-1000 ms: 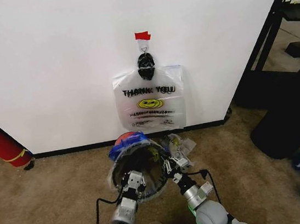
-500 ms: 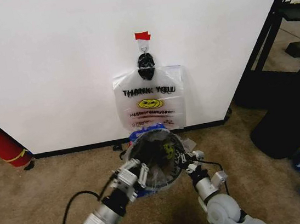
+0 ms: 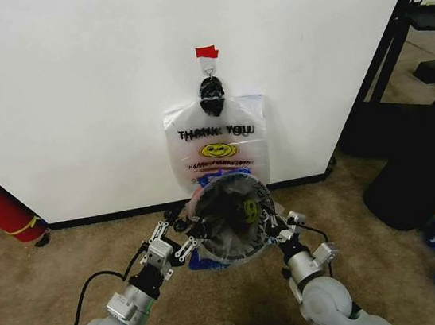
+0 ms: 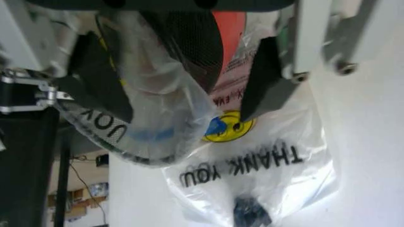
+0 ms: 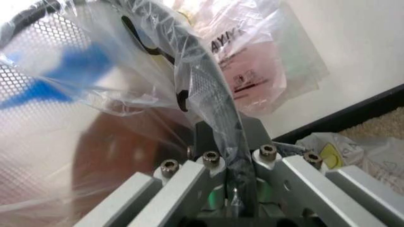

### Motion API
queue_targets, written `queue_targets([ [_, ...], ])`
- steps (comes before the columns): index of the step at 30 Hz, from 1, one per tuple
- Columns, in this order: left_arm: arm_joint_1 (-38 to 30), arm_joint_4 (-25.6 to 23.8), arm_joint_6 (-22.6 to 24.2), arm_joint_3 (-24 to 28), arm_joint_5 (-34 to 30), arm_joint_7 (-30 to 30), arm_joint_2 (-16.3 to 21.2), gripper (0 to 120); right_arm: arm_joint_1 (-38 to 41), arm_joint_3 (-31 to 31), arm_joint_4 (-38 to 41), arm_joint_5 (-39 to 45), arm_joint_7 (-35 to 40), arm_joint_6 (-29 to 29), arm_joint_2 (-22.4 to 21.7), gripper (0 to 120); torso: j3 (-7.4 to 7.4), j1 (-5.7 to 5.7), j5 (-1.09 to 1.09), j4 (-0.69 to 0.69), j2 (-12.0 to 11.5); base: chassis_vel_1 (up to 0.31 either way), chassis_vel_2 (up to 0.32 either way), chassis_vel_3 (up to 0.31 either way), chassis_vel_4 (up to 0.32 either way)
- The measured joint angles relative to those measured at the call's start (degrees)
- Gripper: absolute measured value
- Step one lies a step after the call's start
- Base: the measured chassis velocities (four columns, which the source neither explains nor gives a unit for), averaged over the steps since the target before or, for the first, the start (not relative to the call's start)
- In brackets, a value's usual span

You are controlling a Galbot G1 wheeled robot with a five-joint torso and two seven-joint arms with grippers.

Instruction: Pick up the garbage bag from the wall and place it over the trash bin.

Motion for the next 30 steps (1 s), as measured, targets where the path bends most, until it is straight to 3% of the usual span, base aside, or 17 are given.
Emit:
queue_targets([
  [3, -0.27, -0.13, 1.76, 0.47, -2.45, -1.08, -0.62, 87, -0.43, -0.17, 0.72, -0.76, -0.34, 0.08, -0.01, 0, 0.00, 0.00, 0.00, 0.00, 0.00, 0.000, 0.000, 0.000, 0.000],
  [5, -0.24, -0.34, 2.22, 0.64, -3.47, -1.29, -0.75, 89, -0.51, -0.21, 0.92, -0.98, -0.45, 0.13, -0.01, 0, 0.00, 0.00, 0.00, 0.01, 0.00, 0.000, 0.000, 0.000, 0.000],
  [15, 0.64, -2.44, 3.29, 1.19, -8.86, -2.25, -2.20, 53, -1.22, -0.23, 1.80, -2.11, -0.89, 0.53, -0.11, 0, 0.00, 0.00, 0.01, 0.00, 0.00, 0.000, 0.000, 0.000, 0.000],
  [27, 1.60, -2.68, 3.18, 0.78, -8.79, -2.90, -3.02, 7, -1.28, -0.14, 1.86, -2.54, -1.33, 1.06, -0.27, 0, 0.00, 0.00, 0.00, 0.01, 0.00, 0.000, 0.000, 0.000, 0.000],
  [30, 1.38, -2.56, 3.15, 0.73, -8.90, -3.28, -3.04, 0, -1.14, -0.14, 1.70, -2.47, -1.38, 1.07, -0.27, 0, 0.00, 0.00, 0.00, 0.01, 0.00, 0.000, 0.000, 0.000, 0.000],
])
